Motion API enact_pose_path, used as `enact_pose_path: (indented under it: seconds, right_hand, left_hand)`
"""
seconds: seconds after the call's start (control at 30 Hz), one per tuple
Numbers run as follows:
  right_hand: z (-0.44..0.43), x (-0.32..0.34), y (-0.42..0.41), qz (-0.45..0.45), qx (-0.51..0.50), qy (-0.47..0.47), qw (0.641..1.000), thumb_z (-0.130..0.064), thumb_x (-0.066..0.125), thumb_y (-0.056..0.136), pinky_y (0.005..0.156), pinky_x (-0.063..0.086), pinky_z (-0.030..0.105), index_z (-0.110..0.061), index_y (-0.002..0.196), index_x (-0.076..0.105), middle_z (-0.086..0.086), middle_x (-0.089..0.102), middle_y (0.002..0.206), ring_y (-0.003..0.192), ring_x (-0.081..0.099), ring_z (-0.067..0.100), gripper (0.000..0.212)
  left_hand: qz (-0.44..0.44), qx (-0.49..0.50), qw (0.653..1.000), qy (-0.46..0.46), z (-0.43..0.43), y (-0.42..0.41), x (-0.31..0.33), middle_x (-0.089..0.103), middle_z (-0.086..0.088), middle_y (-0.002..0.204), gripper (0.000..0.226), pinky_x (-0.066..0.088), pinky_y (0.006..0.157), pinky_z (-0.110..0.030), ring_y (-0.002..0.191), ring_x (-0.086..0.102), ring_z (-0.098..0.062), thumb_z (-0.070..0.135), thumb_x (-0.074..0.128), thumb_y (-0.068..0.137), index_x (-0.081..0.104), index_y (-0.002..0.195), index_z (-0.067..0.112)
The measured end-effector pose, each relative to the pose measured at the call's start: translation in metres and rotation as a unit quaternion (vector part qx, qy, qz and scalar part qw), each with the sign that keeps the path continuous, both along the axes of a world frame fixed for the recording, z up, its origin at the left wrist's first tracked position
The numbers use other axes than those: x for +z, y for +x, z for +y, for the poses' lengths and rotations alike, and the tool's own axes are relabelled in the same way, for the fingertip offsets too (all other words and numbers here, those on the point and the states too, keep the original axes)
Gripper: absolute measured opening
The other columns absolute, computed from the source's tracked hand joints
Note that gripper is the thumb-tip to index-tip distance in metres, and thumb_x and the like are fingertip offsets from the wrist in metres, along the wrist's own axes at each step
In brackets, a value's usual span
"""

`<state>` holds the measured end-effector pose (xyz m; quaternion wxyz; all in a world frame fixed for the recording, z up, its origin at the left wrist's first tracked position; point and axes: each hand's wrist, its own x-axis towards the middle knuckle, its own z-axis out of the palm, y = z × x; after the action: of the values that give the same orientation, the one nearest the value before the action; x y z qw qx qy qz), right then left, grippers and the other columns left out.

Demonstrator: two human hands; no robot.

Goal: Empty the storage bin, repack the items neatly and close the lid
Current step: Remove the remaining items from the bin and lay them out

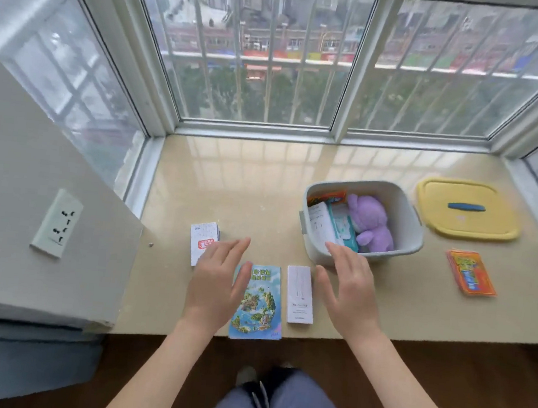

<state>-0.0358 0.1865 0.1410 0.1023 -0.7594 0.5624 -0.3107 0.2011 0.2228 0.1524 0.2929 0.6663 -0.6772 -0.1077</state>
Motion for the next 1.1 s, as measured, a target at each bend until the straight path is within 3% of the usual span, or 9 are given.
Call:
enact_pose_path:
  seconds: [0.1, 0.27, 0.47, 0.57, 0.77, 1.1]
  right_hand:
    - [0.013, 0.004, -0.018, 0.029, -0.006, -0.011, 0.999, -0.035, 0.045, 0.097, 0.095, 0.041, 0.038, -0.009, 0.128, 0.058, 0.008, 0.064, 0.119, 0.110, 0.057, 0.027, 0.042]
    - [0.028, -0.023, -0.063, 0.094, -0.033, 0.030, 0.995, -0.043, 0.038, 0.099, 0.086, 0.048, 0.040, -0.007, 0.121, 0.064, 0.007, 0.067, 0.113, 0.102, 0.060, 0.028, 0.050]
    - [0.010, -0.037, -0.141, 0.112, -0.065, 0.084, 0.988, -0.041, 0.041, 0.095, 0.080, 0.050, 0.038, -0.007, 0.120, 0.065, 0.008, 0.067, 0.111, 0.100, 0.062, 0.029, 0.049]
    - [-0.016, -0.037, -0.183, 0.104, -0.052, 0.113, 0.987, -0.041, 0.040, 0.095, 0.084, 0.050, 0.039, -0.007, 0.123, 0.063, 0.009, 0.066, 0.114, 0.103, 0.061, 0.028, 0.050]
    - [-0.080, -0.038, -0.254, 0.080, -0.015, 0.139, 0.987, -0.043, 0.036, 0.096, 0.087, 0.048, 0.038, -0.009, 0.129, 0.057, 0.008, 0.061, 0.120, 0.104, 0.057, 0.027, 0.051]
    - [-0.170, -0.081, -0.244, 0.002, 0.049, 0.173, 0.984, -0.038, 0.044, 0.093, 0.096, 0.038, 0.029, -0.004, 0.130, 0.056, 0.011, 0.059, 0.123, 0.111, 0.055, 0.026, 0.051]
  left_hand:
    - [-0.013, -0.039, 0.999, 0.000, 0.013, -0.012, 0.006, 0.064, -0.001, 0.119, 0.046, 0.039, 0.096, -0.024, 0.111, 0.054, -0.016, 0.035, 0.038, 0.097, 0.060, 0.129, 0.010]
    - [-0.041, -0.068, 0.994, 0.070, 0.026, -0.037, -0.026, 0.067, 0.000, 0.116, 0.048, 0.051, 0.089, -0.034, 0.106, 0.058, -0.018, 0.037, 0.036, 0.096, 0.062, 0.125, 0.010]
    - [-0.044, -0.043, 0.992, 0.107, 0.003, -0.093, -0.047, 0.070, -0.001, 0.105, 0.046, 0.051, 0.080, -0.033, 0.094, 0.064, -0.024, 0.036, 0.037, 0.093, 0.068, 0.114, 0.010]
    - [-0.034, -0.031, 0.992, 0.116, -0.021, -0.136, -0.052, 0.069, -0.001, 0.106, 0.046, 0.043, 0.084, -0.028, 0.095, 0.063, -0.025, 0.036, 0.036, 0.093, 0.067, 0.114, 0.009]
    - [-0.015, 0.014, 0.988, 0.155, -0.068, -0.216, -0.047, 0.064, -0.003, 0.114, 0.057, 0.048, 0.087, -0.034, 0.104, 0.060, -0.023, 0.044, 0.029, 0.093, 0.060, 0.126, 0.010]
    - [0.061, 0.083, 0.976, 0.191, -0.152, -0.247, -0.076, 0.054, -0.001, 0.131, 0.045, 0.044, 0.090, -0.033, 0.116, 0.053, -0.020, 0.032, 0.045, 0.096, 0.048, 0.138, 0.015]
